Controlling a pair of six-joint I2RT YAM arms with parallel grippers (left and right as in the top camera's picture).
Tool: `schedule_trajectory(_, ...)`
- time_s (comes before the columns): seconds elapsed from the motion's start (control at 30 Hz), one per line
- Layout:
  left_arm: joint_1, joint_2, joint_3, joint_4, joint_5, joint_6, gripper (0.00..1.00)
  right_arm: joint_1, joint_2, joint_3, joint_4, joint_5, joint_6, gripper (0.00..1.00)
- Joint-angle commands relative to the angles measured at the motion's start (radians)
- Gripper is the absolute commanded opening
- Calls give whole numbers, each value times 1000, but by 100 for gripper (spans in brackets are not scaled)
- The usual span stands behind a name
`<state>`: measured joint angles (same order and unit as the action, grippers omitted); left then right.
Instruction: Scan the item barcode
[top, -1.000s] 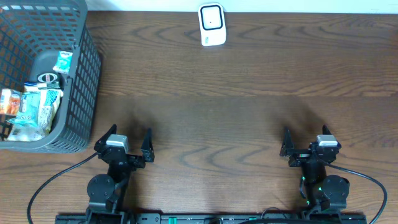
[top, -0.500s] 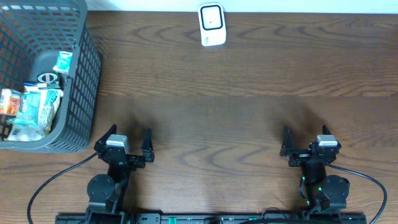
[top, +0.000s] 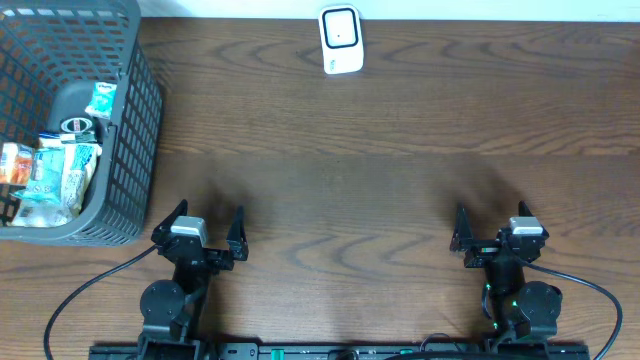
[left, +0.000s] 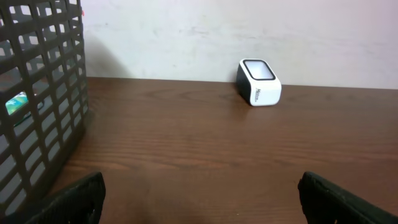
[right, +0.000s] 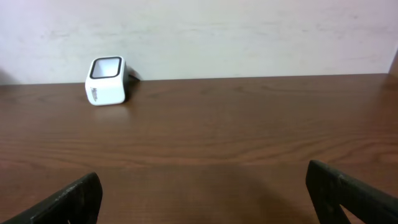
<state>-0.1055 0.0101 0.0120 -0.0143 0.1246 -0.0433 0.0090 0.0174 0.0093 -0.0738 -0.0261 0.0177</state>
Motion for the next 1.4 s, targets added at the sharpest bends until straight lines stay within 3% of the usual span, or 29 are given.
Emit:
schedule_trajectory(0.0,4,-6,-8,-46,18,21,97,-6,-4,-4,-1,5,11,99)
schedule_trajectory(0.37,4,-6,-8,17,18,21,98,-6,-4,-4,-1,5,11,99)
schedule_trajectory(0.9,4,1,19,821,129,55,98,-6,-4,-4,-1,5,11,99)
schedule_trajectory(1.03,4,60,143,742,130,77,98,-6,-4,-4,-1,5,11,99)
schedule_trajectory(1.17,4,290,481,357,159,165,98,-6,-4,-4,-1,5,11,99)
schedule_trajectory(1.27,4,493,706,126,342,309,98,-6,-4,-4,-1,5,11,99)
schedule_trajectory(1.37,4,653,819,73,525,312,98,-6,-4,-4,-1,5,11,99)
